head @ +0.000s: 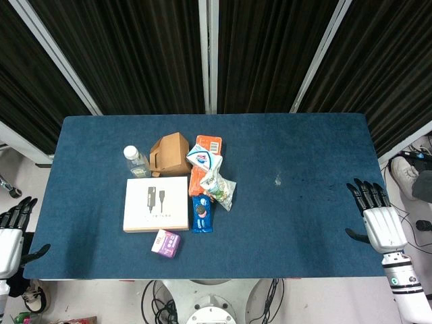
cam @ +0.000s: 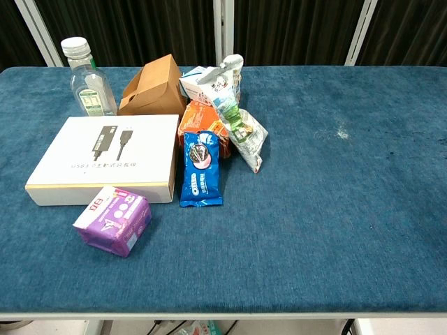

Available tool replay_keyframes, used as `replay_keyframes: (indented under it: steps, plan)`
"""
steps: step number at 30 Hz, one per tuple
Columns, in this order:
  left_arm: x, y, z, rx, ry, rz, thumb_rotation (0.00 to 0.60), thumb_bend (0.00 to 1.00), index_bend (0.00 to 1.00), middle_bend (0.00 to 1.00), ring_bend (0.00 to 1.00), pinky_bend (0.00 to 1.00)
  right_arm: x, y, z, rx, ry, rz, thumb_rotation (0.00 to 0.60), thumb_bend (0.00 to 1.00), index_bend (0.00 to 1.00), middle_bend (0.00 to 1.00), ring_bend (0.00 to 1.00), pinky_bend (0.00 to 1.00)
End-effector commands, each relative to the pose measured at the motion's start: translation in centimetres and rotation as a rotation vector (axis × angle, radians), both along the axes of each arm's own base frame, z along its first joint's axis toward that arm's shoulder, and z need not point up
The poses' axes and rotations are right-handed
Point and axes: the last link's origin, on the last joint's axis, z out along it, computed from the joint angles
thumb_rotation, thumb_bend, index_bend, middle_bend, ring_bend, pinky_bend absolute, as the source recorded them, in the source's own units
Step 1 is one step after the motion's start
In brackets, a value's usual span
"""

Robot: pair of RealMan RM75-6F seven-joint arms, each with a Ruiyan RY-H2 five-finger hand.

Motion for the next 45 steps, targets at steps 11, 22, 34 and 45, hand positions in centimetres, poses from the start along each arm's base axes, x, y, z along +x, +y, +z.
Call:
replay_keyframes:
  steps: [11,22,34,45]
  plan:
    - [0.2,-0.1,0.0,-0.006,0.000,-0.004,0.598,0.04,0.08,0.06,0.13,0.23,2.6,-2.2,-1.0,0.046,-0.028,0.079,0.600,0.00,0.00,0.00,0.00,0.00]
    - [0.0,-0.3,0.1,-0.006,0.002,0.008,0.598,0.04,0.08,0.06,0.13,0.23,12.3,-9.0,-6.1,0.188,-0.060,0.256,0.600,0.00,0.00,0.00,0.00,0.00]
    - [0.2,-0.3,0.0,-0.013,0.003,0.006,0.596,0.04,0.08,0.06,0.13,0.23,20.1,-14.5,-11.4,0.321,-0.013,0.306,0.600,0.00,0.00,0.00,0.00,0.00]
    - [0.0,-0.3,0.3,-0.013,0.002,0.026,0.598,0.04,0.07,0.06,0.13,0.23,23.4,-17.3,-13.2,0.419,0.016,0.316,0.600,0.00,0.00,0.00,0.00,0.00]
